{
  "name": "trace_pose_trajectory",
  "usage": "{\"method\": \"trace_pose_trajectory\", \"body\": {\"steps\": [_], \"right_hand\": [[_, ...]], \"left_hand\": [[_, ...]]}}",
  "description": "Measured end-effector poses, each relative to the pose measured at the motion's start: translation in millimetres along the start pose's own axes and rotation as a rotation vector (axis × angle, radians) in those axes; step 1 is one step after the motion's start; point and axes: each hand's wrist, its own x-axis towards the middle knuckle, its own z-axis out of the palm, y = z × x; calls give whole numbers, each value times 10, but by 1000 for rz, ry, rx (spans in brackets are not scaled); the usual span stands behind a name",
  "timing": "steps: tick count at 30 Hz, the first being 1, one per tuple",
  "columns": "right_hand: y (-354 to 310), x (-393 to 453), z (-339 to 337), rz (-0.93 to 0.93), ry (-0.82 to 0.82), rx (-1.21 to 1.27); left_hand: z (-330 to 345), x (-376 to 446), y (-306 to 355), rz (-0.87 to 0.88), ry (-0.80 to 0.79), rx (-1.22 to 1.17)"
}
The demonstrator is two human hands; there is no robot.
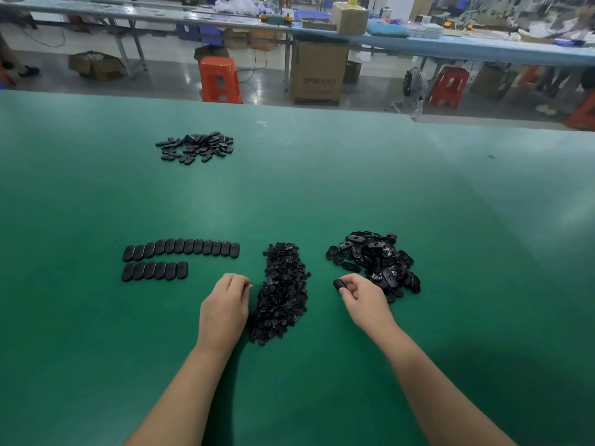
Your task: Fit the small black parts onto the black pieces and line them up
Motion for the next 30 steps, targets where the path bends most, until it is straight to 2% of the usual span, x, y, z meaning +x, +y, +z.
{"method": "trace_pose_trajectory", "body": {"steps": [3,9,13,18,25,30], "right_hand": [[-40,-40,34,67,31,291],[-141,-99,180,88,65,483],[-222,-128,258,96,-9,645],[-231,-162,312,55,-80,594],[-179,-200,327,28,-68,590],[-193,-234,379,-2,2,560]], "left_hand": [[29,6,-9,-59,-8,-17],[41,14,-48,-98,-27,-34],[32,21,-46,-92,-16,-22],[32,19,-46,-87,-4,-22],[36,11,-49,-91,18,-59],[19,45,-84,-314,-7,-236]]}}
